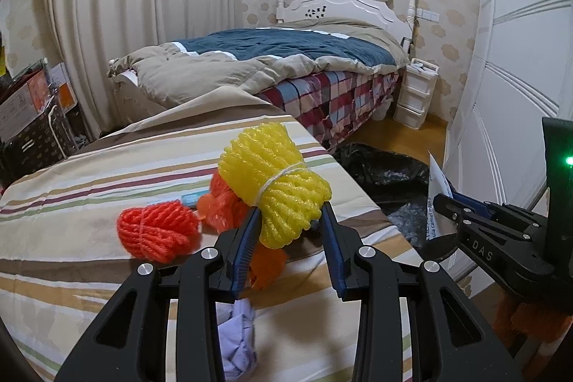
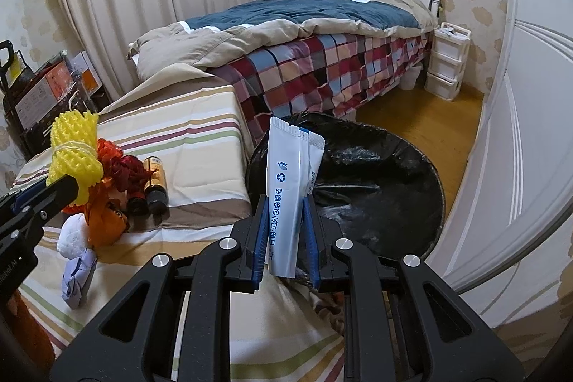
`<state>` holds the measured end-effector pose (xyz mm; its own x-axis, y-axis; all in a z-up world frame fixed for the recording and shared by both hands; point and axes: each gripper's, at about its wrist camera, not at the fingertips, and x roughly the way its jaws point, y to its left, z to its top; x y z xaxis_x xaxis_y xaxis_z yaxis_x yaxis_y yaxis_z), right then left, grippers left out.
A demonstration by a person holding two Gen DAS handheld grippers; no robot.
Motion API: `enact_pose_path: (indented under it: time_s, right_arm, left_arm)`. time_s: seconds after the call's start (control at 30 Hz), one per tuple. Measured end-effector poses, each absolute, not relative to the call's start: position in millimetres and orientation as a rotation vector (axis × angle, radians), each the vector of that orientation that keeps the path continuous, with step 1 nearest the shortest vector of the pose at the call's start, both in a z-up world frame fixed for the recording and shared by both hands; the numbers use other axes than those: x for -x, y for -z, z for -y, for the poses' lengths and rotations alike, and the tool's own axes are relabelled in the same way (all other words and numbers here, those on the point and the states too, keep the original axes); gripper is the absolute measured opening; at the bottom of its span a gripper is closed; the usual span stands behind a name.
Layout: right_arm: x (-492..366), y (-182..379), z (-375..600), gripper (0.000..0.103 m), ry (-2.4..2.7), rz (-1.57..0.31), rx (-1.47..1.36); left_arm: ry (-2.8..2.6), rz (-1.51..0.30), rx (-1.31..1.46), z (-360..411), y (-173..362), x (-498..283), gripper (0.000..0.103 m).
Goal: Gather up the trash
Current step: 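Carry the tube and yellow foam net over the black trash bin with both tools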
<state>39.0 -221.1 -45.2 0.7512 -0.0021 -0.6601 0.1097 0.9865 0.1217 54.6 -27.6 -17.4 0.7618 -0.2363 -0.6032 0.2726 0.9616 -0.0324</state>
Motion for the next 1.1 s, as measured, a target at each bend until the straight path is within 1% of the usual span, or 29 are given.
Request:
enact_pose_path:
  time_s: [0.7,1.1]
  right_arm:
    - [-29,43,201,0.018,0.022,-0.718,-0.136]
    - [-29,37,213,0.018,0.052,-0.701,-0.136]
  left_arm:
    - [0.176,-0.626,0.018,-19,5,-43,0.036]
    - [0.259,-0.593,-0.001,16,-8,-46,0.036]
